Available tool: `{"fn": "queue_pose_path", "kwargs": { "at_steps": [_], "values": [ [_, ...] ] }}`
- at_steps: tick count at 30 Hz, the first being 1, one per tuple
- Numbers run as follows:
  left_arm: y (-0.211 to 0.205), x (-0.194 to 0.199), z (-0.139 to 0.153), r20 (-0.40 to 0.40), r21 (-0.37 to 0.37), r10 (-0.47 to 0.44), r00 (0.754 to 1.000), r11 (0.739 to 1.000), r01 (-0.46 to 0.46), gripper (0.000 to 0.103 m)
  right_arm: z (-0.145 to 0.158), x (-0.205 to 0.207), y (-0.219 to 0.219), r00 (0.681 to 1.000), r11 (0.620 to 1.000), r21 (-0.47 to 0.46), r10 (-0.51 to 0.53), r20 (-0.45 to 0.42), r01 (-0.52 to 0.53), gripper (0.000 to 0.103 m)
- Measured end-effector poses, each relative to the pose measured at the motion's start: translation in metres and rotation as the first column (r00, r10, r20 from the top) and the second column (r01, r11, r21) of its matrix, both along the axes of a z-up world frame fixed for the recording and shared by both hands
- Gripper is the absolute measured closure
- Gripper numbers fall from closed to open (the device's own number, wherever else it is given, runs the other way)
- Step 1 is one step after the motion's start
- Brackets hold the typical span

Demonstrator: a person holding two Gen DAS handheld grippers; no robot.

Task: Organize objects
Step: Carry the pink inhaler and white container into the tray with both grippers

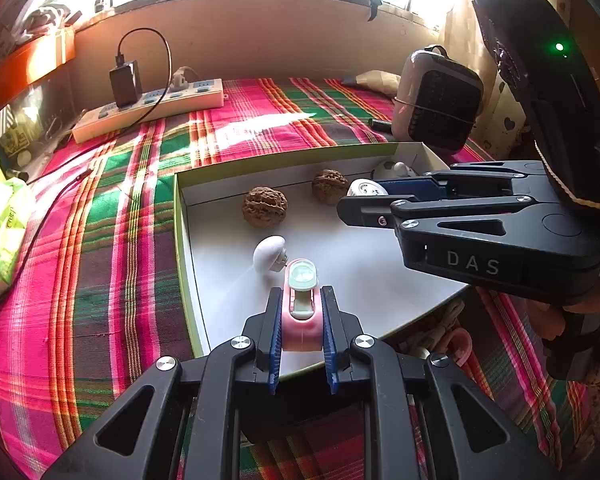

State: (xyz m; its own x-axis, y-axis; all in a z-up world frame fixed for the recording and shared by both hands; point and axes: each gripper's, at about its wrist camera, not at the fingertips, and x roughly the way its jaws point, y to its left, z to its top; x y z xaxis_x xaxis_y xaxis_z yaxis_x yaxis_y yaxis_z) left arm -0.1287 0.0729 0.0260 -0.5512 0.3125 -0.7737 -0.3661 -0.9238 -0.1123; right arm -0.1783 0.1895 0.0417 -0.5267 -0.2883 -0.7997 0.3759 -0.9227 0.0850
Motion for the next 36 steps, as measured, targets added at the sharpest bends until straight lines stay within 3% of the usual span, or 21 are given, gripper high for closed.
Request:
{"fn": "queue_pose_path", "kwargs": {
  "at_steps": [7, 10, 36],
  "values": [
    [0.001, -0.009, -0.005, 0.014, -0.013, 0.000, 1.000, 1.000, 0.000, 0.087, -0.009, -0.013, -0.010, 0.999, 1.000, 0.021, 0.019, 0.031, -0.020, 0.075],
    [0.001, -0.012, -0.006, 0.001, -0.054, 0.009, 1.000, 0.999, -0.009, 0.087, -0.011, -0.016, -0.015, 0.999, 0.999, 0.032, 0.031, 0.034, -0.033, 0.075],
    [0.004, -0.017, -0.007, 0.007, -0.068, 0.004, 1.000, 0.998, -0.003, 0.085, -0.019, -0.021, -0.030, 0.998, 0.996, 0.069, 0.056, 0.033, -0.058, 0.074]
  ]
}}
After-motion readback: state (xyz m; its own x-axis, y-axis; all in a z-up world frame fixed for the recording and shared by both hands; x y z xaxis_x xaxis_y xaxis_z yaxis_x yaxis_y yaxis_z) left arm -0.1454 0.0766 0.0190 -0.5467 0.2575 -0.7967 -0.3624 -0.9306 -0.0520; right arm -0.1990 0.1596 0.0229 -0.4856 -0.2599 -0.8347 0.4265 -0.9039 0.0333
